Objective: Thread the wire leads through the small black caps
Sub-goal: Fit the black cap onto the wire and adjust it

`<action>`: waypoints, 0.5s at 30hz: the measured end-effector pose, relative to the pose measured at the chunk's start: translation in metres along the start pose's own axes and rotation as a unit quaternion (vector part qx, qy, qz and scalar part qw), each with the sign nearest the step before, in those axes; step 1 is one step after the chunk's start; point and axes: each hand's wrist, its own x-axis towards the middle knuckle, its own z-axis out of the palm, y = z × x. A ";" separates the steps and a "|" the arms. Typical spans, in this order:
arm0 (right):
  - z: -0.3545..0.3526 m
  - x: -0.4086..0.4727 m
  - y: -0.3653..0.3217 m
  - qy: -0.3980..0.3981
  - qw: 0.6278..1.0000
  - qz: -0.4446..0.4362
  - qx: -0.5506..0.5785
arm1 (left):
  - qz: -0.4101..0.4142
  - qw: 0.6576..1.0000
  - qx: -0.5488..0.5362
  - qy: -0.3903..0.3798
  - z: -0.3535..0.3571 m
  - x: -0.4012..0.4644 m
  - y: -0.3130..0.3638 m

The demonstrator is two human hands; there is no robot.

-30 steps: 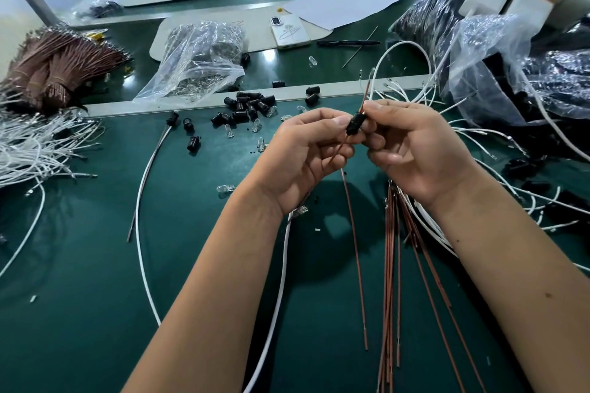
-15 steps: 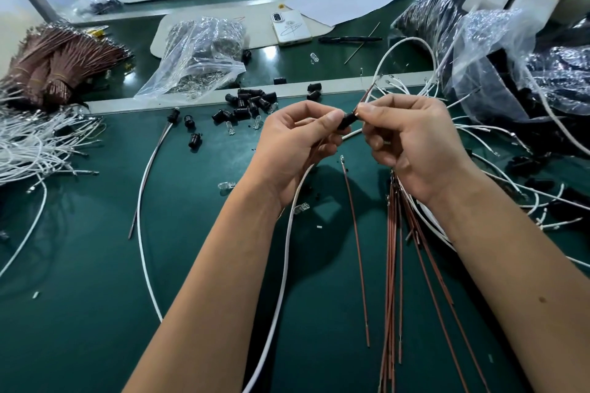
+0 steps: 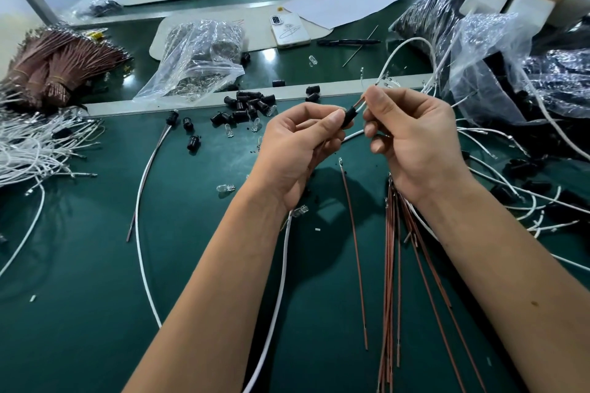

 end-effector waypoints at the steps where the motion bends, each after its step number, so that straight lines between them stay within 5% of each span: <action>1: 0.000 0.000 0.001 0.004 1.000 -0.014 0.003 | -0.001 1.000 -0.010 0.000 0.002 0.000 -0.001; 15: 0.000 0.001 0.002 0.018 0.998 -0.050 -0.024 | 0.019 0.997 0.045 -0.062 -0.001 -0.002 0.002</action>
